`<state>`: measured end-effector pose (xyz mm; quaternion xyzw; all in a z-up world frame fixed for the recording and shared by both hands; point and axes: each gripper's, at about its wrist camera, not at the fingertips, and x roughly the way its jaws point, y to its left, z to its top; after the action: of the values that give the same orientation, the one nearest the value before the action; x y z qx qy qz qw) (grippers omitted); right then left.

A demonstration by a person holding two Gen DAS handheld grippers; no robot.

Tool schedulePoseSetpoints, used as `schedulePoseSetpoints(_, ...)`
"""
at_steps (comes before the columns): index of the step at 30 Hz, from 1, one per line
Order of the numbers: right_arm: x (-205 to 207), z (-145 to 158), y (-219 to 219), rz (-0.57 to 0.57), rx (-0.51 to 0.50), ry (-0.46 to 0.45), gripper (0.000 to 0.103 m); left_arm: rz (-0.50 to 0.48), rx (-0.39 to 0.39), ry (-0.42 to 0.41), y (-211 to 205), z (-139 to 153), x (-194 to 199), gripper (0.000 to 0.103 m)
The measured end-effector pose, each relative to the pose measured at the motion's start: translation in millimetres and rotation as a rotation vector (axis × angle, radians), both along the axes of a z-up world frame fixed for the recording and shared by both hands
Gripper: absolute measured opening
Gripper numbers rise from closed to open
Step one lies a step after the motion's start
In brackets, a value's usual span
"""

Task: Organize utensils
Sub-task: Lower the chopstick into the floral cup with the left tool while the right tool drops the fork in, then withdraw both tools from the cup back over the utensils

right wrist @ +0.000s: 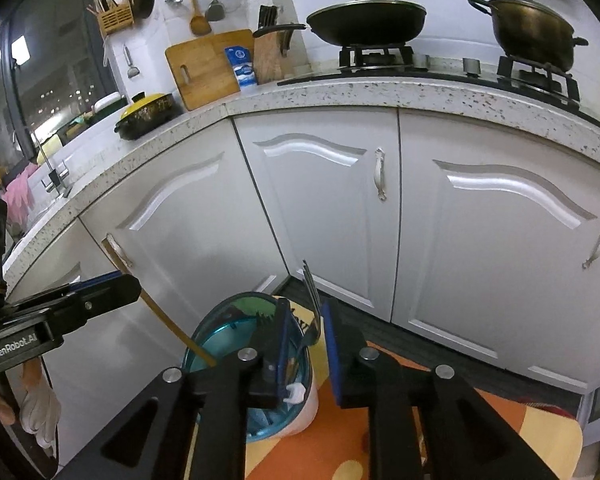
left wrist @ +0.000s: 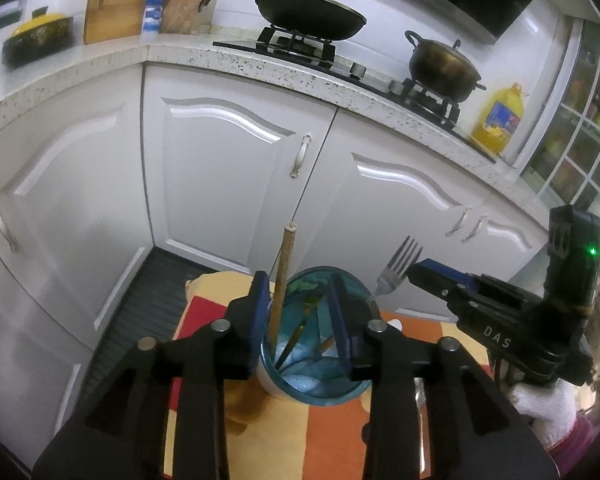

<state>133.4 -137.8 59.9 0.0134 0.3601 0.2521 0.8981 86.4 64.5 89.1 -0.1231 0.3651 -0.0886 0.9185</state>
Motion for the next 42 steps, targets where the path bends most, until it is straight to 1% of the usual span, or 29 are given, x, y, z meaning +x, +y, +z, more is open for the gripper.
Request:
schedulePoseSetpoints(1,-1.6,0.2,-1.2,-0.004,0.002,0.0,0.021,0.0,0.001,0.0,-0.7,0.6,-1.0,0.033)
schedulePoseSetpoints(2,-3.8,-0.1,-3.3,-0.01,0.008,0.001,0.024,0.001,0.001,0.0,-1.2,1.2,-2.4,0.037)
schedulePoseSetpoints(3,-5.2,-0.2,-4.6,-0.014,0.012,0.004,0.025,0.001,0.002,-0.003,-1.8,1.8,-4.1,0.039)
schedulePoseSetpoints(14,-36.6,-0.8,-15.2,-0.025,0.025,0.009,0.026,0.011,0.083,-0.052,-19.6,8.1,-32.9,0.04)
schedulePoseSetpoints(16,-41.8,-1.2,-16.2,-0.028,0.026,0.01,0.028,0.01,0.093,-0.056,-23.2,7.8,-37.9,0.041)
schedulePoseSetpoints(18,-47.9,-1.4,-17.3,-0.03,0.03,0.011,0.033,0.007,0.103,-0.061,-26.7,7.5,-42.1,0.041)
schedulePoseSetpoints(21,-57.9,-1.2,-18.5,-0.032,0.025,0.006,0.033,0.003,0.122,-0.074,-35.7,7.8,-51.1,0.042)
schedulePoseSetpoints(27,-78.0,-1.8,-27.9,-0.047,0.016,-0.003,0.034,-0.011,0.136,-0.079,-51.1,6.5,-66.3,0.043)
schedulePoseSetpoints(32,-93.3,-3.3,-41.0,-0.074,-0.003,-0.002,0.036,-0.035,0.151,-0.087,-67.2,4.5,-80.6,0.043)
schedulePoseSetpoints(38,-110.0,-7.5,-60.0,-0.106,-0.009,0.003,0.036,-0.075,0.168,-0.091,-90.4,0.5,-96.5,0.043)
schedulePoseSetpoints(42,-121.3,-9.7,-73.9,-0.133,-0.009,0.008,0.036,-0.099,0.193,-0.097,-105.7,-3.0,-105.6,0.043)
